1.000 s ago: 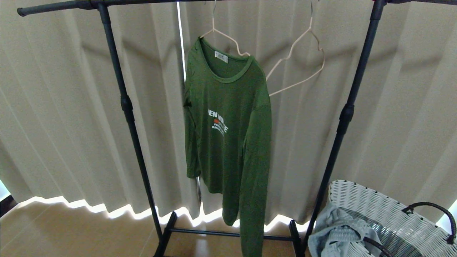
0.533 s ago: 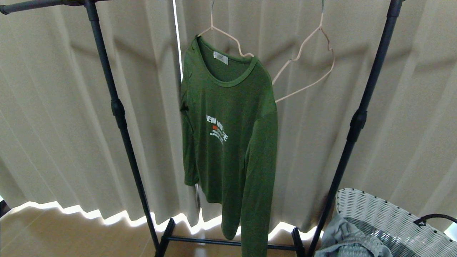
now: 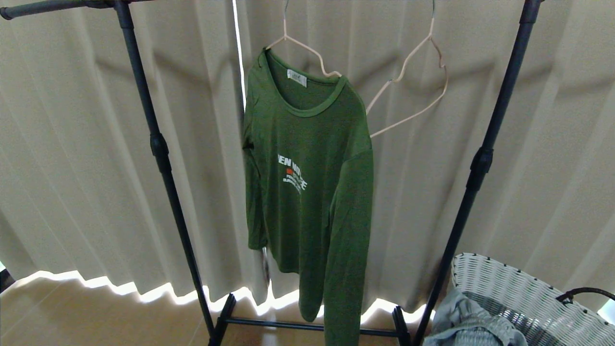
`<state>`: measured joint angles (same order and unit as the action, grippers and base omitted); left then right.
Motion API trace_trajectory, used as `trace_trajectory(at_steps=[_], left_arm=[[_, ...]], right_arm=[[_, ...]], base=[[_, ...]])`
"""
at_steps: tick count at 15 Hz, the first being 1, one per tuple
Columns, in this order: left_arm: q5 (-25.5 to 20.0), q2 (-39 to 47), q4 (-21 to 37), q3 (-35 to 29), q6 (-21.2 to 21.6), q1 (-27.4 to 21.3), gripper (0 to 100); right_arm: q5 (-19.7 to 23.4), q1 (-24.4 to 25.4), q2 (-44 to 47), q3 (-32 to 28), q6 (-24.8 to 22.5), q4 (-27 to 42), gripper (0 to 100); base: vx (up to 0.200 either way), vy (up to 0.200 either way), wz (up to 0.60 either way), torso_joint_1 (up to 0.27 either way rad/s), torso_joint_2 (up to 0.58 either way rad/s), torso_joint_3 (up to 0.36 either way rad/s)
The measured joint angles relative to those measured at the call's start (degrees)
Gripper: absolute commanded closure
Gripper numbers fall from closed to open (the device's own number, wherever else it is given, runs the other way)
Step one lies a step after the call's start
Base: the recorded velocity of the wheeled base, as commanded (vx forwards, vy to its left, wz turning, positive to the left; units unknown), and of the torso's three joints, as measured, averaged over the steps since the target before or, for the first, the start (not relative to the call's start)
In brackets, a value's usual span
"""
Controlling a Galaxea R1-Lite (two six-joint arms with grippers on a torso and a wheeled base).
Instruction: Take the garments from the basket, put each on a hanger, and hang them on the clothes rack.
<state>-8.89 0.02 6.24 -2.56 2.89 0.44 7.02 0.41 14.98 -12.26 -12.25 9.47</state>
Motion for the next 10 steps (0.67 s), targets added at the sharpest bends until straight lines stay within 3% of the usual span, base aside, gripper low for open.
trace_trajectory(at_steps=[4, 10], left_arm=[[0.0, 0.0, 0.0, 0.0, 0.0, 0.0, 0], [0.0, 0.0, 0.0, 0.0, 0.0, 0.0, 0]], right_arm=[[-4.8, -0.1, 21.6, -3.4, -7.6, -1.0, 0], [-6.4, 3.2, 49.2, -3.7, -10.0, -7.2, 0]], base=[[0.0, 0.0, 0.0, 0.0, 0.0, 0.0], [0.0, 0.0, 0.0, 0.0, 0.0, 0.0]])
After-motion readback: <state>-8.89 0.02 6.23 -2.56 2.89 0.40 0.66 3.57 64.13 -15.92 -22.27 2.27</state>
